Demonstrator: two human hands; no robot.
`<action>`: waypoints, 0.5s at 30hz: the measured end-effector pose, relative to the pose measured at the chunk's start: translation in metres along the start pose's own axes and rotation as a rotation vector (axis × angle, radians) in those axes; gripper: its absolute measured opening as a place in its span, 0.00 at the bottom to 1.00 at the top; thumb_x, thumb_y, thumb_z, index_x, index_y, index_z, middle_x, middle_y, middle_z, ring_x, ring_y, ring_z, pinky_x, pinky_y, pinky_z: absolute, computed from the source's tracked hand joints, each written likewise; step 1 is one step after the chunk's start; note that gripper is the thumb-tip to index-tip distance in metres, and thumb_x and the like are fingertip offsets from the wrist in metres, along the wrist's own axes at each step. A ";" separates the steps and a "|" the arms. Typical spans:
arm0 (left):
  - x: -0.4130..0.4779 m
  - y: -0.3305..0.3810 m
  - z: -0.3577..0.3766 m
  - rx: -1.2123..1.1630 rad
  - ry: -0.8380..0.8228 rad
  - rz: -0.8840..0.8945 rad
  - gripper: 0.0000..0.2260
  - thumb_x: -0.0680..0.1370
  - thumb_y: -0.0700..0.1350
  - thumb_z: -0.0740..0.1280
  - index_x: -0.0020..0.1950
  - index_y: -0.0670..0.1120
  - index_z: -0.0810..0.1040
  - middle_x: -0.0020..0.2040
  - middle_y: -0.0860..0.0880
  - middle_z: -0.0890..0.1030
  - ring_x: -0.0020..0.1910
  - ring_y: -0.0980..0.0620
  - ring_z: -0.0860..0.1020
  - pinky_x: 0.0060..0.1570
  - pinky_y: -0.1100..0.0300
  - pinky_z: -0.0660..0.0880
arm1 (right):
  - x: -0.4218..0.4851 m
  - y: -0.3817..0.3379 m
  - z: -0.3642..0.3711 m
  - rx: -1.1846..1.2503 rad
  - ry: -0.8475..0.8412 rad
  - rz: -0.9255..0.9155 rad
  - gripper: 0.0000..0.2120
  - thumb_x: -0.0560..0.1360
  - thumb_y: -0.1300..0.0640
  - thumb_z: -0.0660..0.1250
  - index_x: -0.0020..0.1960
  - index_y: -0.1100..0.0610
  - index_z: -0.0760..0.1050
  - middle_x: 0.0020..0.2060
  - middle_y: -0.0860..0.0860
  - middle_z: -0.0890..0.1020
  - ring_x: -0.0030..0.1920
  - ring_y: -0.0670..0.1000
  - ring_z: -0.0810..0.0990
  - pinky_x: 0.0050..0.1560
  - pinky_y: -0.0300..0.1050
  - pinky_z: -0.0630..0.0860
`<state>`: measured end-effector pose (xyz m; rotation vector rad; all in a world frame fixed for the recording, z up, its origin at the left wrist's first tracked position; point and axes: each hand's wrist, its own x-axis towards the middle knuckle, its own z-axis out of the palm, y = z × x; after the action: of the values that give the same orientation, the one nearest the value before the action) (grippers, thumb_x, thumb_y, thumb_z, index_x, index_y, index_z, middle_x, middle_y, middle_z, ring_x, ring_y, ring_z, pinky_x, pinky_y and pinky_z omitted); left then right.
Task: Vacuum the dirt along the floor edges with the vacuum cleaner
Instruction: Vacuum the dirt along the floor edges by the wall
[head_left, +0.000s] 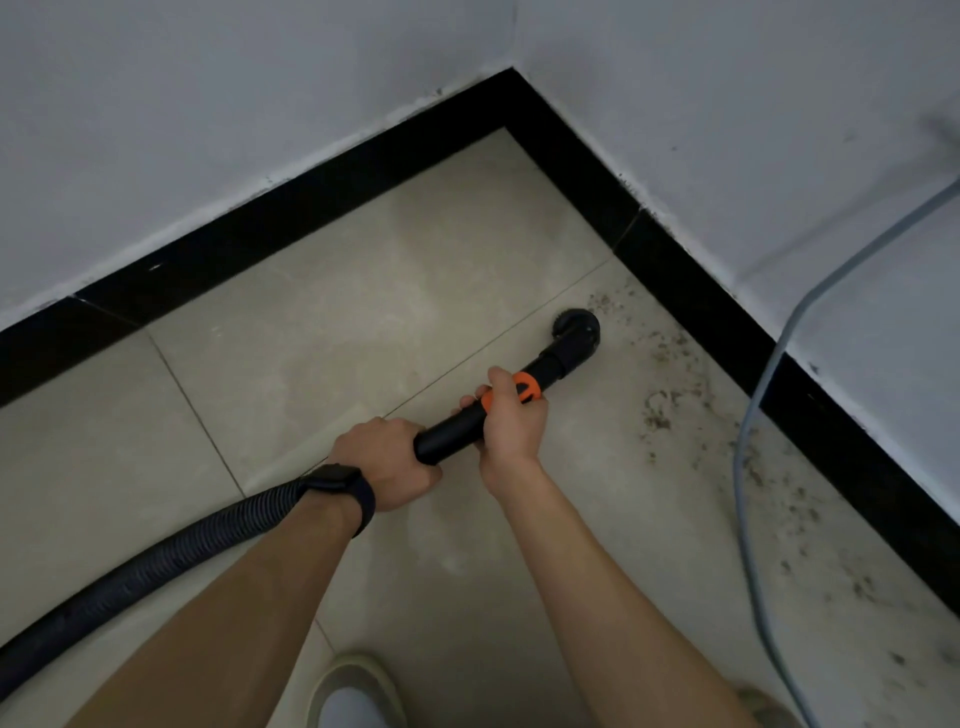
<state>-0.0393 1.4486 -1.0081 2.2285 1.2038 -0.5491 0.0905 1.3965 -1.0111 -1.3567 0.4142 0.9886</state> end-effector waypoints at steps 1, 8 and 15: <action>0.002 0.003 0.000 -0.006 0.006 -0.004 0.10 0.63 0.58 0.63 0.39 0.56 0.74 0.32 0.55 0.77 0.30 0.54 0.76 0.29 0.63 0.68 | 0.003 -0.003 0.000 -0.004 -0.004 -0.002 0.11 0.80 0.62 0.69 0.57 0.58 0.69 0.31 0.53 0.77 0.27 0.52 0.79 0.42 0.54 0.82; 0.019 0.018 0.000 -0.045 0.020 -0.014 0.09 0.62 0.59 0.63 0.37 0.57 0.73 0.31 0.55 0.76 0.30 0.54 0.75 0.28 0.62 0.67 | 0.020 -0.022 0.000 -0.043 -0.021 -0.017 0.11 0.79 0.61 0.69 0.59 0.59 0.70 0.32 0.52 0.77 0.28 0.51 0.80 0.44 0.55 0.83; 0.038 0.041 -0.001 -0.110 0.028 -0.017 0.08 0.63 0.57 0.65 0.37 0.55 0.74 0.31 0.55 0.77 0.30 0.53 0.76 0.29 0.63 0.67 | 0.041 -0.043 0.000 -0.122 0.032 -0.062 0.18 0.80 0.60 0.69 0.67 0.64 0.71 0.35 0.53 0.78 0.28 0.49 0.81 0.40 0.49 0.81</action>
<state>0.0156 1.4546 -1.0187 2.1415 1.2380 -0.4486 0.1472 1.4149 -1.0159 -1.4878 0.3376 0.9543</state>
